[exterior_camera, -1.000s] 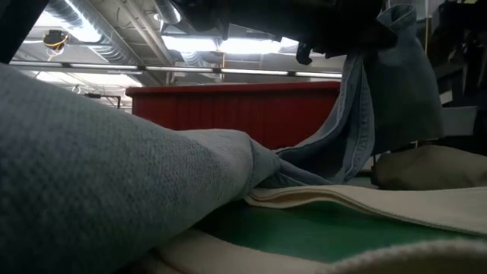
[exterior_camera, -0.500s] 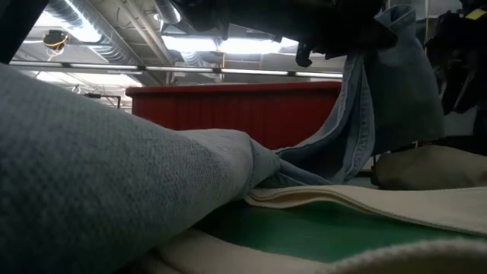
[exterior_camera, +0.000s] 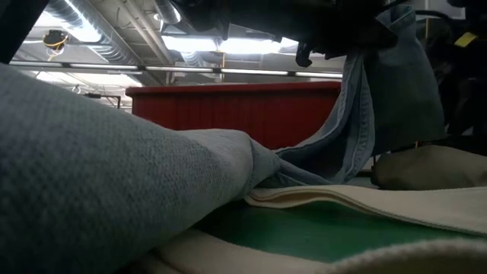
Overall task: Fold Laundry from Bin
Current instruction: Fold the light blue pants
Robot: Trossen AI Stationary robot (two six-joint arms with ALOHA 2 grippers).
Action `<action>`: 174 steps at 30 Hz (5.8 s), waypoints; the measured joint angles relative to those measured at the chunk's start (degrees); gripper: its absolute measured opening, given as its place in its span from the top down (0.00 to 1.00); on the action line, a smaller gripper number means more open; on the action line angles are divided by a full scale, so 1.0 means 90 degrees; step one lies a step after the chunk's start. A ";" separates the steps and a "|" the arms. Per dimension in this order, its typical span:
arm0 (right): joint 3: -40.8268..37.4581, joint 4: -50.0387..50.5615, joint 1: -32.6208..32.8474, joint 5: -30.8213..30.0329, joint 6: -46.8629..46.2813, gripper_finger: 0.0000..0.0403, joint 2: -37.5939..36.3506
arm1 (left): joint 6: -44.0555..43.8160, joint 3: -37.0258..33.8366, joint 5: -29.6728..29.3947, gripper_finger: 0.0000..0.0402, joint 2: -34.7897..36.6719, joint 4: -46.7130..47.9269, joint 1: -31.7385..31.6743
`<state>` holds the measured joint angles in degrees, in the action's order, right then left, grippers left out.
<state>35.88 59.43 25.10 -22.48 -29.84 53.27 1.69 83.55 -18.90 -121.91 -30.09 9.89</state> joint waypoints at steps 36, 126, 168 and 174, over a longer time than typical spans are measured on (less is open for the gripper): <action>0.1634 -0.0870 -0.0262 -0.2653 0.2169 0.96 0.0399 | -0.0537 0.0007 -0.3913 0.94 0.0002 -0.0775 0.0837; 0.5515 -0.8790 -0.2548 0.1946 0.5857 0.95 0.7774 | -0.5846 -0.6358 -0.7817 0.94 0.2538 -0.0646 0.4592; 0.5515 -1.0605 -0.2542 0.2865 0.5163 0.95 0.8129 | -0.4510 -0.6360 -0.7601 0.79 0.2939 -0.0554 0.5146; 0.5513 -1.0594 -0.2543 0.2866 0.4976 0.88 0.8129 | -0.5524 -0.6360 -0.7623 0.71 0.2939 -0.0564 0.5141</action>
<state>85.49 -35.92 2.22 3.31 14.95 126.43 -48.02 26.30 -87.50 -95.46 -35.16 56.16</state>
